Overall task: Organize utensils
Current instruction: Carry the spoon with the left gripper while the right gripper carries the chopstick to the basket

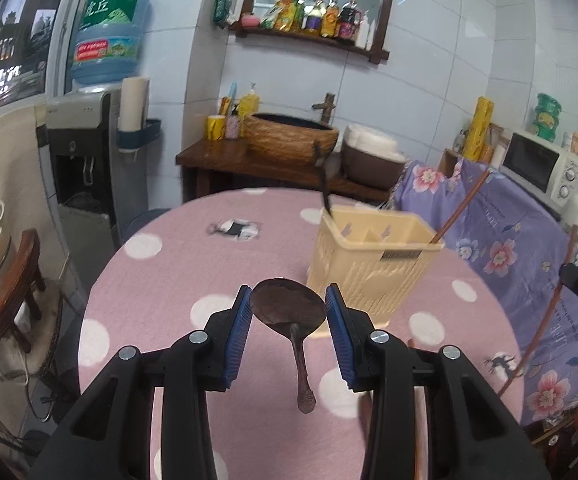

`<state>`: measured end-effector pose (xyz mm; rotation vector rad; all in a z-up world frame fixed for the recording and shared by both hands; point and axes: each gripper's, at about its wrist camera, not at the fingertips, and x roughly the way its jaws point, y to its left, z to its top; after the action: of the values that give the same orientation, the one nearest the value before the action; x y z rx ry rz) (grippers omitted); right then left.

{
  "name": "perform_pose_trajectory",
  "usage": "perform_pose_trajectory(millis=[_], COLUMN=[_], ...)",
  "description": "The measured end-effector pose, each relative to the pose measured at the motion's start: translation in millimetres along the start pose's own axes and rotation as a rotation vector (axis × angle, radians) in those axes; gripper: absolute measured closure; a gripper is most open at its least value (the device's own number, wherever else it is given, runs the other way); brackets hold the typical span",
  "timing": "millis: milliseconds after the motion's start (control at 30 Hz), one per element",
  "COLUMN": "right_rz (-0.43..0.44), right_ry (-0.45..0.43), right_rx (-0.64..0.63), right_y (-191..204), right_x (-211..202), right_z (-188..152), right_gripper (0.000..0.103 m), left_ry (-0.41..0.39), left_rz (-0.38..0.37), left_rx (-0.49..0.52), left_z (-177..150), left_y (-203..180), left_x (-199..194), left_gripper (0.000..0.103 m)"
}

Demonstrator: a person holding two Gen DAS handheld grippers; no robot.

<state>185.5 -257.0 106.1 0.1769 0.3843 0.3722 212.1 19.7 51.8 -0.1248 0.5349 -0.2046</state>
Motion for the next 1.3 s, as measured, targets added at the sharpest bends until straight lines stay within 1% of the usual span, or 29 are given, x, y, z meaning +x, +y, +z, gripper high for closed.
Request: perform_pose_trajectory(millis=[67,200,300,400,500,633,800,1000,1100,1300], right_rz=[-0.002,0.010,-0.036,-0.069,-0.113,-0.163,-0.210,-0.207,-0.202,-0.205], right_ry=[-0.026,-0.094,-0.175,-0.223,-0.239,-0.243,-0.185,-0.124,-0.103,-0.066], right_rx=[-0.011,-0.022,-0.041,-0.031,-0.023,-0.019,-0.034,-0.028,-0.032,-0.016], right_y=[5.2,16.1,24.1,26.3,26.2,21.3,11.3,3.8,3.0,-3.8], right_x=[4.7,18.1,29.4,47.1,69.4,97.8,131.5,150.0,155.6,164.0], right_z=[16.1,69.4,109.1,140.5,152.8,146.8,115.8,79.0,71.1,62.8], right_gripper=[0.095,0.095,0.095,0.095,0.095,0.095,0.095,0.095,0.095,0.095], left_ry=[-0.039,-0.137,-0.181,-0.177,-0.158,-0.113,-0.057,-0.014,0.017,0.047], left_rz=[-0.023,-0.065,-0.078,-0.097,-0.076,-0.054,-0.026,-0.017,-0.016,-0.002], left_rx=[0.007,0.033,0.059,0.058,0.074,0.093,0.111,0.127,0.132,0.144], left_z=[19.3,73.0,108.8,133.6,142.3,131.9,104.8,74.2,61.7,44.4], left_y=[-7.4,-25.1,-40.1,-51.8,-60.4,-63.6,-61.1,-62.0,-61.5,-60.5], left_x=[-5.0,-17.3,-17.0,-4.1,17.3,47.6,75.2,93.2,102.0,114.8], left_gripper=[0.065,0.065,0.065,0.065,0.065,0.065,0.065,0.065,0.065,0.065])
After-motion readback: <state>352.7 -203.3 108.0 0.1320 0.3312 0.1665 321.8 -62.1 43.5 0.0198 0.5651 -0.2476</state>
